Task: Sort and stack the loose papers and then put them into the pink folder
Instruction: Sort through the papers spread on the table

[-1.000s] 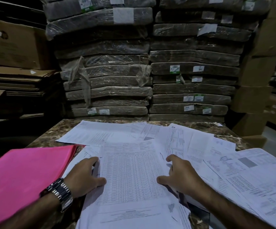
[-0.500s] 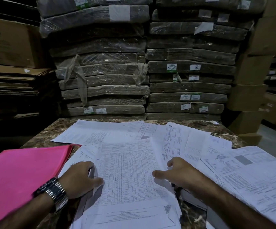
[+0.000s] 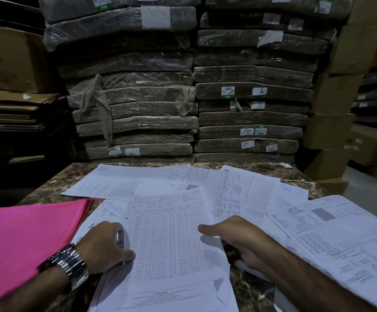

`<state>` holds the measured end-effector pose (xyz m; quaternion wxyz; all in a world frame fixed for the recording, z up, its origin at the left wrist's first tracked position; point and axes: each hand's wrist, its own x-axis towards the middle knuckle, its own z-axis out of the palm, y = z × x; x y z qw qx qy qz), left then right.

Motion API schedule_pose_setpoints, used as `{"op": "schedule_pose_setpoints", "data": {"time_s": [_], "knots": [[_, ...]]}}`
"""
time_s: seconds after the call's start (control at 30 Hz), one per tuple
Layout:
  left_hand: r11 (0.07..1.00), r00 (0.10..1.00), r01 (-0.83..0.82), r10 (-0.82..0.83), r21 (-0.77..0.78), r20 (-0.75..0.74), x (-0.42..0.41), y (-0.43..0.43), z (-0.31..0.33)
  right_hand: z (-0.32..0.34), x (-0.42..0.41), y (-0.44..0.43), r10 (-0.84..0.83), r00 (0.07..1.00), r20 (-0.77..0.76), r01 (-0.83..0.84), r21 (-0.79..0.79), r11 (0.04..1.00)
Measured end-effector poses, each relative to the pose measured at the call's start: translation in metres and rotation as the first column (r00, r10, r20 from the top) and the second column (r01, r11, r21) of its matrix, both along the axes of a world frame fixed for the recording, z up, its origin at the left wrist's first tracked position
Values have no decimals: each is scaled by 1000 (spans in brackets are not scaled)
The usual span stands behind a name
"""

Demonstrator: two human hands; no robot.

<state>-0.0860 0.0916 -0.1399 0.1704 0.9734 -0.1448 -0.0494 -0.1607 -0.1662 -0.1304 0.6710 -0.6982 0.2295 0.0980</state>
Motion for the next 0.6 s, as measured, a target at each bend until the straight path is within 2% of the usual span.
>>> {"op": "schedule_pose_setpoints", "data": {"time_s": [0.4,0.6], "knots": [[1000,999,22,-22,5,45,-3,-1,0,6,0,4,-57,998,30,54,76,996],[999,999,32,-32,1,40,-3,0,1,-11,3,9,-110,982,157,128,-110,986]]}}
